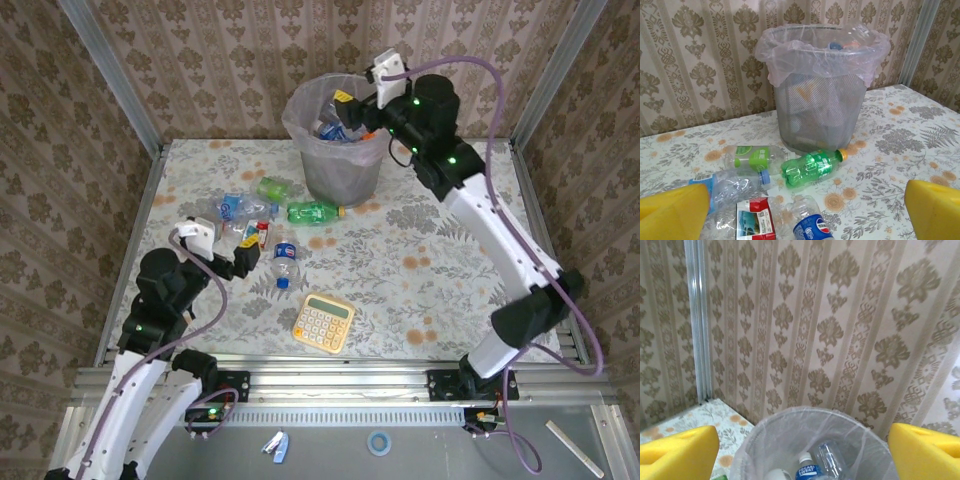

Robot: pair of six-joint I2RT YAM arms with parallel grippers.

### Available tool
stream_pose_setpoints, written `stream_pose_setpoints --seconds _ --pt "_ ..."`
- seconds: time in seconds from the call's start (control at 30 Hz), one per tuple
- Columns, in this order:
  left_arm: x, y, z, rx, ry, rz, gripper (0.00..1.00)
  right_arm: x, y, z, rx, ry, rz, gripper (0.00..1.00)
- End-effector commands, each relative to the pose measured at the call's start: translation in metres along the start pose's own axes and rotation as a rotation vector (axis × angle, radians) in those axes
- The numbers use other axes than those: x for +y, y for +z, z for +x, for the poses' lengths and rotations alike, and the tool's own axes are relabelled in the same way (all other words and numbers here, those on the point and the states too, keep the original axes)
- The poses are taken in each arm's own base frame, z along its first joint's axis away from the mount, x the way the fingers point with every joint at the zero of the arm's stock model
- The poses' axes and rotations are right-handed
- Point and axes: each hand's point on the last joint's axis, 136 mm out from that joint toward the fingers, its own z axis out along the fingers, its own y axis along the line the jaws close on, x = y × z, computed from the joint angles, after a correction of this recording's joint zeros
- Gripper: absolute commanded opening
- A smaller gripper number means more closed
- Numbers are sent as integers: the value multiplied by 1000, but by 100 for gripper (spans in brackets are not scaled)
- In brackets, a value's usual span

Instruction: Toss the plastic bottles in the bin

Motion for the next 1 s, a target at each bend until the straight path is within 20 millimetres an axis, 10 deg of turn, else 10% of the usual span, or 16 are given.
stream_pose_setpoints --seconds 0.0,0.4,0.97 --pt "4 -2 -7 15 -41 -20 100 12 -15 3 14 79 -48 91" --pt "2 18 18 191 -149 -20 100 56 -74 16 113 135 -196 100" --pt "-4 56 77 600 -289 -72 100 75 -123 84 263 201 -217 100"
